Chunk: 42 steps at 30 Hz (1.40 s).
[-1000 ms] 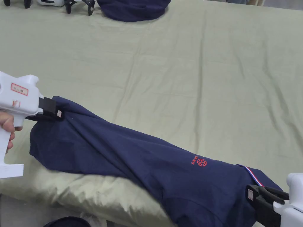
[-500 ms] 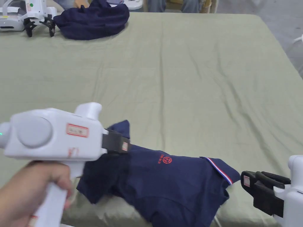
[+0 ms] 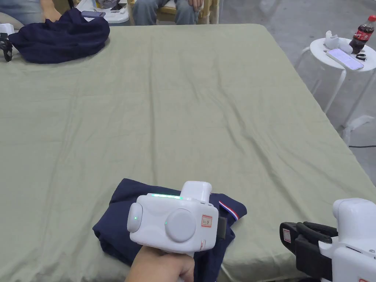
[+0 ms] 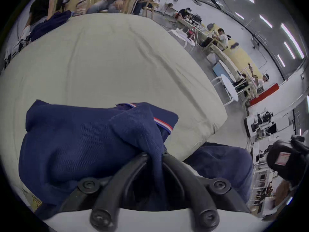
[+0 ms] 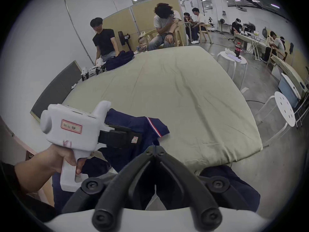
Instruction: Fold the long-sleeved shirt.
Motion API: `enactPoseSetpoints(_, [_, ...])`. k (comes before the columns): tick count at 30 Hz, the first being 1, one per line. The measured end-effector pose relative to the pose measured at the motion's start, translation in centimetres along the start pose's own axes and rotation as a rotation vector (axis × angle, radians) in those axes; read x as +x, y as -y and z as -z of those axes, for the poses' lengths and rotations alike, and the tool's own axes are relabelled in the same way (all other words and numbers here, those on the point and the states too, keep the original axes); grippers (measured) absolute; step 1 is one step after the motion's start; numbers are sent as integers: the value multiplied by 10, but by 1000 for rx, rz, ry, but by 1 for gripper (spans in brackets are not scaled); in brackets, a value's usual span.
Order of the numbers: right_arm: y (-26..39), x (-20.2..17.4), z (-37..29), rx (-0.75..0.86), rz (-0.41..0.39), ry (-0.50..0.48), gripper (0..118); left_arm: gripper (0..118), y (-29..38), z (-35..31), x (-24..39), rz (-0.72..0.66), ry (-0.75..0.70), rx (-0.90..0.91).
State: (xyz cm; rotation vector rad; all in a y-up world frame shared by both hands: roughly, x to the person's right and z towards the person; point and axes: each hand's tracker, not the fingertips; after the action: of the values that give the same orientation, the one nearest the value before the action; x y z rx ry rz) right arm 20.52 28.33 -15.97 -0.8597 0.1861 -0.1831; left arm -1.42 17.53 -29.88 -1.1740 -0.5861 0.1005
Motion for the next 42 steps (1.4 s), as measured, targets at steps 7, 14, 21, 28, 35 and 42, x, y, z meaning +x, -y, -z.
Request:
enactPoseSetpoints(7, [8,3,3,-11,21,-13,0,60,8,18,-8,16,7,-105])
enactPoseSetpoints(14, [4,-5,-2,14,16,-39,0,91,10,-42,-9,9,76,42])
enactPoseSetpoints(21, [0,-17,8,24,-28,-62,0,84,49,-166,-80,22,-161,327])
enactPoseSetpoints(28, [5,-35,33,-17,-41,-80,0,0,88,-143,-122,-26,-126,308])
enactPoseSetpoints(35, [6,-32,27,-24,-37,-61,0,0,61,-106,-92,141,-45,330])
enactPoseSetpoints(42, [7,-19,13,-17,-11,-24,0,0,44,-14,-53,298,-17,94])
